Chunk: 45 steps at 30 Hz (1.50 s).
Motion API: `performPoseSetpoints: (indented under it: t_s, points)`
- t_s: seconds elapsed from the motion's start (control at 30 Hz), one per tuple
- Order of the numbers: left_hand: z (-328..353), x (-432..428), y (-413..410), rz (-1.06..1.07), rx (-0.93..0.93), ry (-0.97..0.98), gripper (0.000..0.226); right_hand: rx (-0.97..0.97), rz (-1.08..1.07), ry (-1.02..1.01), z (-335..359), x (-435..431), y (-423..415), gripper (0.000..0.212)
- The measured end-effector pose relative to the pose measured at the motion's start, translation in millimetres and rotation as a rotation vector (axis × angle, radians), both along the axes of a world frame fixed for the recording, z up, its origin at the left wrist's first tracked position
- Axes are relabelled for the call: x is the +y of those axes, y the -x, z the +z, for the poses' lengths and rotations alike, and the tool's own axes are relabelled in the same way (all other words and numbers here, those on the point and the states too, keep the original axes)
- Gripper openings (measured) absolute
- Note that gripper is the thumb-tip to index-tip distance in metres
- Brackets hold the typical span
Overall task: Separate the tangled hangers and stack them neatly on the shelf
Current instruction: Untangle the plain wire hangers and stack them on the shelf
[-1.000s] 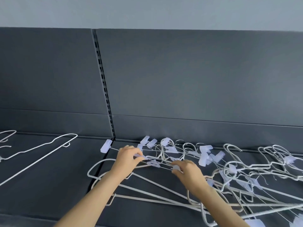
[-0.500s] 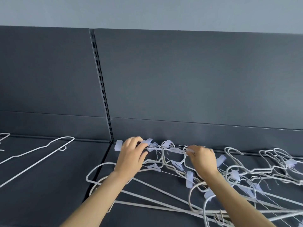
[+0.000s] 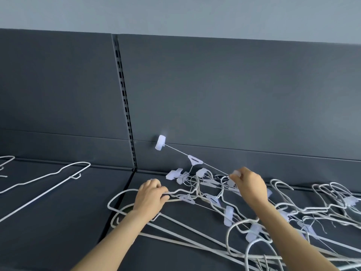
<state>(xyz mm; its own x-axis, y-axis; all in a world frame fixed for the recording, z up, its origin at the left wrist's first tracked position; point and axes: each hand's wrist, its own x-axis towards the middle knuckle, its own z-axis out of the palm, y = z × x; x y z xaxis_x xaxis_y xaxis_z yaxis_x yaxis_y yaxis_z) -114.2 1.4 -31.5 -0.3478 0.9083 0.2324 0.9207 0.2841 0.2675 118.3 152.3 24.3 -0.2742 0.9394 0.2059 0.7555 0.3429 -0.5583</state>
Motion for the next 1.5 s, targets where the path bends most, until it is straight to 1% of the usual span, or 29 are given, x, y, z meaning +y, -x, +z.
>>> performPoseSetpoints:
  t_s: [0.1,0.2,0.3,0.4,0.47,0.53,0.6,0.63,0.67,0.77,0.8,0.87,0.93,1.03,1.07,1.13,1.2,1.27,1.33,1.43,1.5]
  points:
    - [-1,8,-12,-0.021,0.006,0.036,0.017,0.019,-0.009,-0.02,-5,-5,0,0.024]
    - [-3,4,-16,-0.059,-0.033,0.013,0.015,0.027,-0.026,-0.009,-4,-7,-2,0.021]
    - [0,-7,-12,-0.102,-0.077,-0.048,0.014,0.086,-0.059,0.037,2,-5,-10,0.016]
    - [4,-22,-8,-0.107,-0.119,-0.159,0.015,0.141,-0.072,0.099,6,-1,-19,0.018]
    - [7,-29,-5,-0.099,-0.129,-0.186,0.015,0.134,-0.089,0.158,7,0,-21,0.021]
    - [10,-32,-6,-0.111,-0.108,-0.137,0.015,0.023,-0.114,0.231,6,1,-19,0.025]
    - [9,-32,-7,-0.119,-0.124,-0.083,0.017,-0.144,-0.118,0.304,3,0,-16,0.028]
    - [8,-31,-7,-0.122,-0.145,-0.069,0.017,-0.226,-0.116,0.303,2,-2,-15,0.027]
    - [6,-31,-8,-0.126,-0.161,-0.069,0.016,-0.304,-0.11,0.253,2,-4,-13,0.026]
    - [0,-31,-7,-0.111,-0.168,-0.081,0.015,-0.482,-0.051,-0.075,3,-19,-8,0.027]
    - [-1,-31,-8,-0.095,-0.176,-0.09,0.014,-0.5,0.007,-0.169,2,-27,-4,0.026]
    - [-1,-31,-10,-0.068,-0.212,-0.092,0.013,-0.53,0.175,-0.256,-4,-39,8,0.026]
    - [-1,-31,-12,-0.058,-0.265,-0.062,0.011,-0.567,0.307,-0.239,-16,-45,20,0.033]
    - [1,-29,-14,-0.068,-0.277,-0.032,0.014,-0.639,0.382,-0.101,-29,-41,32,0.049]
    - [1,-29,-14,-0.072,-0.269,-0.036,0.015,-0.636,0.382,-0.065,-33,-38,34,0.049]
    - [0,-29,-14,-0.069,-0.261,-0.029,0.017,-0.551,0.37,-0.049,-37,-35,36,0.043]
    - [-3,-29,-13,-0.068,-0.266,-0.006,0.02,-0.424,0.373,-0.127,-36,-33,41,0.034]
    - [-4,-30,-13,-0.076,-0.276,0.021,0.022,-0.327,0.386,-0.222,-30,-30,47,0.02]
    - [-1,-31,-14,-0.078,-0.32,0.023,0.024,-0.24,0.362,-0.251,-22,-23,49,0.011]
    - [6,-37,-11,-0.056,-0.414,-0.016,0.016,-0.16,0.317,-0.212,-12,-9,40,0.014]
    - [10,-43,-7,-0.045,-0.439,-0.05,0.014,-0.06,0.31,-0.189,-7,-4,32,0.014]
